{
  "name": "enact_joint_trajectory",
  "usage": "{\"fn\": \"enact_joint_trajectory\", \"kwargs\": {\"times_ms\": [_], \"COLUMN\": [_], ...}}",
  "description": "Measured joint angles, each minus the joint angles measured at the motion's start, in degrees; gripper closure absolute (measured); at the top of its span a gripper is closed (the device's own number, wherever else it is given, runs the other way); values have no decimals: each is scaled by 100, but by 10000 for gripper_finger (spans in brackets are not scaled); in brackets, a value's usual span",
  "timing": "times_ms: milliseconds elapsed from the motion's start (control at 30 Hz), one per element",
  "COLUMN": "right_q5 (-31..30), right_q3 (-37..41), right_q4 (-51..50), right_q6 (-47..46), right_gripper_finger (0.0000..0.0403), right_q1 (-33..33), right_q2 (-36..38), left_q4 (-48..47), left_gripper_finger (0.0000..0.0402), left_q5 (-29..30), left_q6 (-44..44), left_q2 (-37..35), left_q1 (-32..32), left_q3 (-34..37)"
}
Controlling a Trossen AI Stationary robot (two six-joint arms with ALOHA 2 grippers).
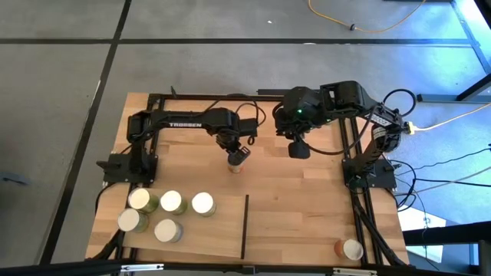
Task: Pick and place cans onto a shelf
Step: Put the top canned pineapple on the shelf
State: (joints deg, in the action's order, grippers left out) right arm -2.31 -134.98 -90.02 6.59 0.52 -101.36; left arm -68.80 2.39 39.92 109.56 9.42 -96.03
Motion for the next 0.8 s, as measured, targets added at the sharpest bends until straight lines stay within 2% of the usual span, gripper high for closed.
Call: {"fn": "enact_joint_trajectory", "kwargs": {"times_ms": [333,800], "right_q5": [-2,-2], "right_q3": [0,0], "right_q4": [0,0], "right_q6": [9,11], "right_gripper_finger": [366,366], "right_q1": [1,1], "right_q2": [0,0], "left_q4": [131,309], "left_gripper_finger": [346,346], "left_q5": [-36,-35], "left_q6": [-170,-202], "left_q2": [20,26], "left_q1": [5,5], "left_q3": [11,468]}}
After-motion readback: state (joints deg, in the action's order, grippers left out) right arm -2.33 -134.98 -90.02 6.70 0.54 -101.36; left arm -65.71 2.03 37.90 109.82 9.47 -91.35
